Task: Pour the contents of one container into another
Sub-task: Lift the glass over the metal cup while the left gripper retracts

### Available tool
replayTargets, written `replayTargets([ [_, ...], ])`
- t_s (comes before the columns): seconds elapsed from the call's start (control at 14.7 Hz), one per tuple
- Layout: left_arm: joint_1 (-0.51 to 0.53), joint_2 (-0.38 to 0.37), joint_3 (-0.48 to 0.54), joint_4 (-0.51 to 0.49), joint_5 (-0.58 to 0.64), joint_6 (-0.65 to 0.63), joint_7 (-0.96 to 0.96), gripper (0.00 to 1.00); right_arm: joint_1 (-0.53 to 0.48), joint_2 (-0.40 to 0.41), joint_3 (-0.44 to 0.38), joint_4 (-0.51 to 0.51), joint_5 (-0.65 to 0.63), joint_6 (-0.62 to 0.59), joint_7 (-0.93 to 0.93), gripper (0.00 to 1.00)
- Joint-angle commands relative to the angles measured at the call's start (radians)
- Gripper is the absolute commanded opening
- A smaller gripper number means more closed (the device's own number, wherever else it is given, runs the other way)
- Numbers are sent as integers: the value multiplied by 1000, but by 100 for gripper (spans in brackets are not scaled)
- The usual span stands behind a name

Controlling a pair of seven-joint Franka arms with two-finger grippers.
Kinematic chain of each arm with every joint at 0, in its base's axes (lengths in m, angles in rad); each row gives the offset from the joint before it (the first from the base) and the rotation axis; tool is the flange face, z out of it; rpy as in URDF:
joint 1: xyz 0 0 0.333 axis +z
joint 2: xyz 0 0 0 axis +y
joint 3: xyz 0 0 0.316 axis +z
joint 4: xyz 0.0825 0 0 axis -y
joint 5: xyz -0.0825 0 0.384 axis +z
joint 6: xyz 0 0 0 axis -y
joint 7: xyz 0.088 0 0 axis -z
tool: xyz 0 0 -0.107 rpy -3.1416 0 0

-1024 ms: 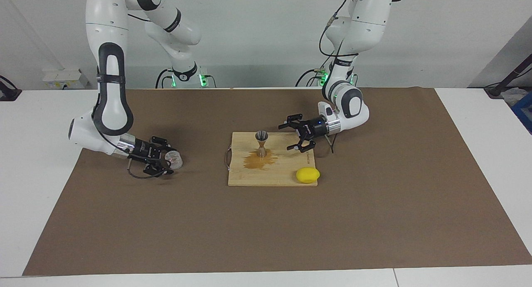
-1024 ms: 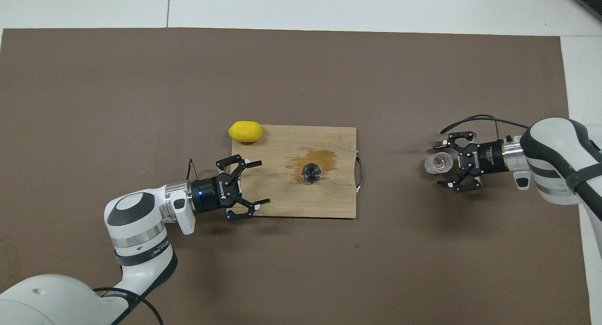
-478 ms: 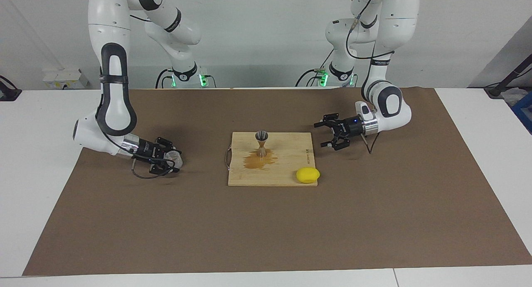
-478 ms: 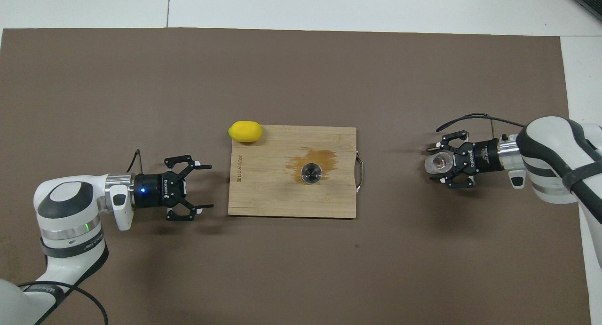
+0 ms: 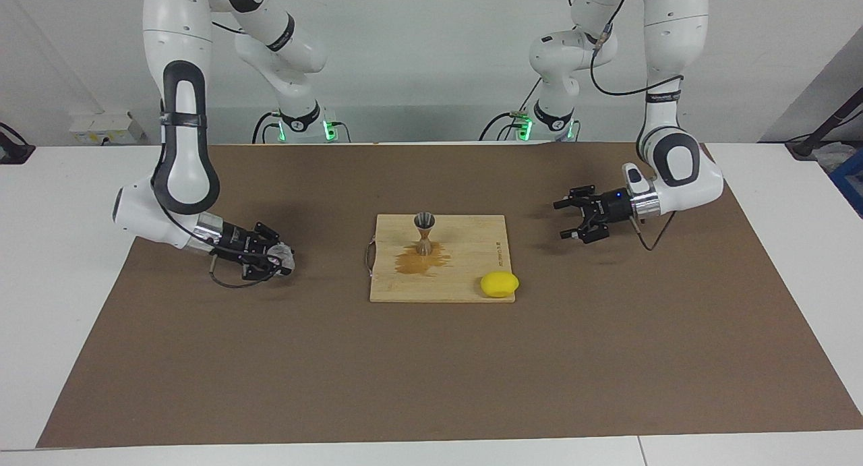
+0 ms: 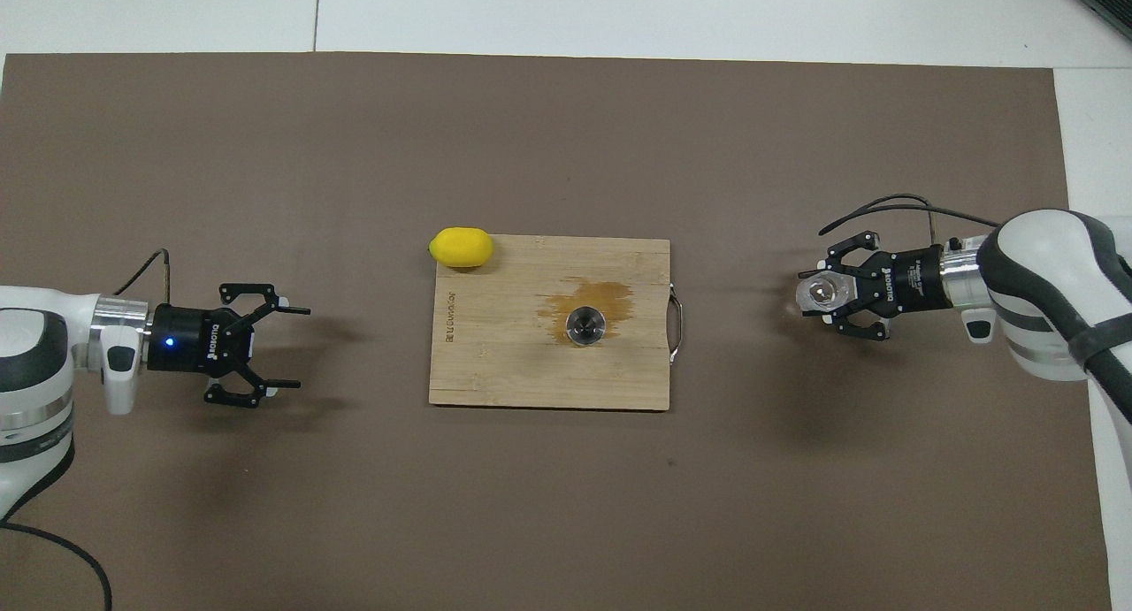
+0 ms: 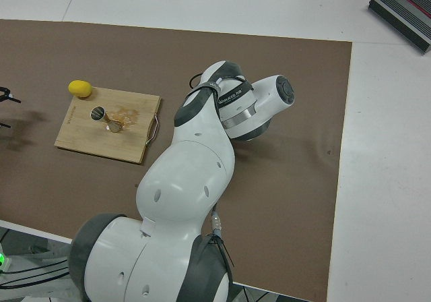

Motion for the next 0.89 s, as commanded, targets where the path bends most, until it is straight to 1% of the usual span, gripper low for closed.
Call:
replayTargets([
  [0.0,42,-10,-7,74,112,-43,-1,100,76,-64,0,-11,-17,42,83,0],
  [0.14,50,-25,-7,126,196,-49,-26,100,140,-90,0,-1,-77,83,204,0],
  [0.34,53,-68,19,166,272,-66,-41,100,226,-92,0,64,-147,89,393,0],
  [0.61,44,-97,21,255,393,-87,-113,100,360,-83,2,154,-313,112,655,0],
  [0.82,38,-102,21,320,427,-112,-135,100,444,-61,2,208,-431,128,818,0],
])
